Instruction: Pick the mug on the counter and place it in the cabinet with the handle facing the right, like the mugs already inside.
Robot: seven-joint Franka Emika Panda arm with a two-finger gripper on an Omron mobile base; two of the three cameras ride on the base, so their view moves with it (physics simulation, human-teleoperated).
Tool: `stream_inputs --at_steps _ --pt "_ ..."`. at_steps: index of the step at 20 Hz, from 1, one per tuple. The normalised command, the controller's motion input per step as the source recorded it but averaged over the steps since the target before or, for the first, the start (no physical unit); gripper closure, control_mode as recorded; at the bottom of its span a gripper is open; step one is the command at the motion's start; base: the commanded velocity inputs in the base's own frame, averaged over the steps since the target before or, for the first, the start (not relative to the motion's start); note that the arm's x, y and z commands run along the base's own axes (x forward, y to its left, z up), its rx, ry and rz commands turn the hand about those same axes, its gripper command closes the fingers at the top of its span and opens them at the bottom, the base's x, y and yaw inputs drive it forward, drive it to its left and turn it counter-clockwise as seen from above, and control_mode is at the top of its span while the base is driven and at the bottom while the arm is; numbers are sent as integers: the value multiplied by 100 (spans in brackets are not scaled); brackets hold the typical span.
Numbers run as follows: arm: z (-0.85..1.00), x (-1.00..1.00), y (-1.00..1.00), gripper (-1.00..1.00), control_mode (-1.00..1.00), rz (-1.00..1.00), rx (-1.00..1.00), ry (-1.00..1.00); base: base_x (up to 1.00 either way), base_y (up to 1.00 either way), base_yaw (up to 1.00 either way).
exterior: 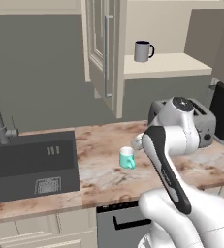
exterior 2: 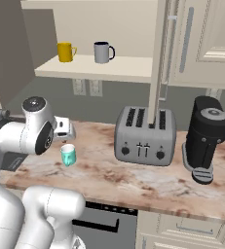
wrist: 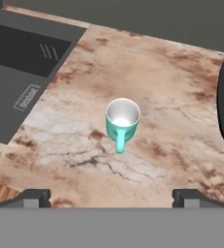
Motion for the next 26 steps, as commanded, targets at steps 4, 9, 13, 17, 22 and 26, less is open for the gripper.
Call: stream_inputs --at_steps 4,9,13,17,22,26 --pt "-19 0 0 -100 -100 3 -3 0 0 0 0" --pt "-20 0 0 -100 -100 3 -4 -2 0 0 0" --pt "-20 0 0 -100 -100 1 -3 -2 0 0 0" --pt "-18 0 0 -100 -100 3 0 -5 0 0 0" --pt "-18 0 0 -100 -100 3 0 -8 0 0 0" --pt "-15 0 0 -100 -100 1 0 -6 0 0 0"
